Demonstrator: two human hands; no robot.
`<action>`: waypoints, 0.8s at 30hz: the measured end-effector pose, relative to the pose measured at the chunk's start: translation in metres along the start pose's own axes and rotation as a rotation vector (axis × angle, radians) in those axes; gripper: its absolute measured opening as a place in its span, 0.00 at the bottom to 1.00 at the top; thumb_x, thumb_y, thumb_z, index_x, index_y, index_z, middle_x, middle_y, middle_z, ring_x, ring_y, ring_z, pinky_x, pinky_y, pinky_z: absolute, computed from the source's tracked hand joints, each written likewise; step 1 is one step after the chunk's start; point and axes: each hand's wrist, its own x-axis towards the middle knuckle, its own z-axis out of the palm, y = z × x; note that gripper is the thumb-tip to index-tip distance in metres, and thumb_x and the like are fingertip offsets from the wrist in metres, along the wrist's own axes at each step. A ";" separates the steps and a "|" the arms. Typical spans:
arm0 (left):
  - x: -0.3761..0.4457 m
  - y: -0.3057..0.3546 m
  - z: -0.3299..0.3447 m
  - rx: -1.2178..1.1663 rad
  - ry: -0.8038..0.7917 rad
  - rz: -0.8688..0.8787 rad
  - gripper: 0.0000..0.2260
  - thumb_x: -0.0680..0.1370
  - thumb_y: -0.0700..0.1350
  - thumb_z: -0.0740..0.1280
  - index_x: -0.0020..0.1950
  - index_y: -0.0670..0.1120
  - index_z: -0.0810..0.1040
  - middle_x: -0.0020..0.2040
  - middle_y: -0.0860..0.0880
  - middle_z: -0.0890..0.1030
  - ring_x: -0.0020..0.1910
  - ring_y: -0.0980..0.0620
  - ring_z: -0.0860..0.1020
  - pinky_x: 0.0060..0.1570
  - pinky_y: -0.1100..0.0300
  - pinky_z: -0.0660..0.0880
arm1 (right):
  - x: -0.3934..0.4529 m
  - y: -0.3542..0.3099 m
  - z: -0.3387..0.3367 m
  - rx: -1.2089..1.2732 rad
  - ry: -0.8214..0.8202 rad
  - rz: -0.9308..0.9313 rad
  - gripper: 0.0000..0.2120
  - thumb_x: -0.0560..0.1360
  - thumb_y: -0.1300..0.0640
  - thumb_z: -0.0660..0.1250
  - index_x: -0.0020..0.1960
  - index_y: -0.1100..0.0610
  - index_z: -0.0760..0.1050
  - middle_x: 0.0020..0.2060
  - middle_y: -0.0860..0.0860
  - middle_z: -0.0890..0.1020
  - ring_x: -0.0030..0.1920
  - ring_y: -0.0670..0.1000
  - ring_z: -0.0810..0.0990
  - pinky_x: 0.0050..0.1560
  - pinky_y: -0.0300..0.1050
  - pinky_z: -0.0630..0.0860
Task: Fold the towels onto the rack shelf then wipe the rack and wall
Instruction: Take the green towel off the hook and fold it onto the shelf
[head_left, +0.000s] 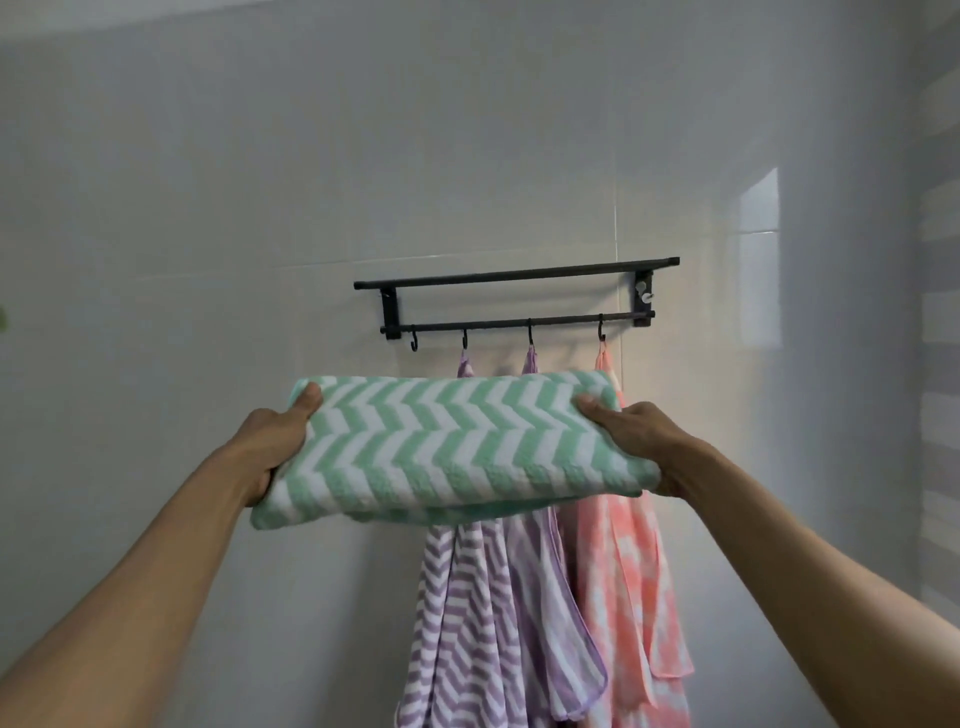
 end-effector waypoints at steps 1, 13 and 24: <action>0.011 0.010 -0.002 0.002 0.023 0.035 0.36 0.77 0.66 0.64 0.64 0.33 0.74 0.56 0.39 0.81 0.46 0.42 0.80 0.52 0.51 0.76 | 0.009 -0.012 0.004 -0.001 0.018 -0.026 0.29 0.73 0.42 0.74 0.51 0.70 0.80 0.38 0.58 0.85 0.30 0.53 0.84 0.27 0.40 0.77; 0.185 0.137 -0.033 -0.052 0.122 0.352 0.37 0.79 0.64 0.62 0.73 0.34 0.67 0.67 0.36 0.77 0.52 0.41 0.78 0.50 0.51 0.73 | 0.146 -0.166 0.069 -0.040 0.184 -0.292 0.33 0.69 0.36 0.76 0.54 0.66 0.77 0.48 0.58 0.85 0.42 0.57 0.86 0.41 0.49 0.85; 0.331 0.196 -0.013 0.022 0.087 0.443 0.34 0.81 0.62 0.60 0.75 0.35 0.66 0.72 0.38 0.72 0.64 0.39 0.76 0.53 0.52 0.71 | 0.271 -0.216 0.108 -0.032 0.201 -0.330 0.30 0.72 0.42 0.75 0.60 0.67 0.77 0.50 0.60 0.86 0.44 0.59 0.88 0.43 0.55 0.84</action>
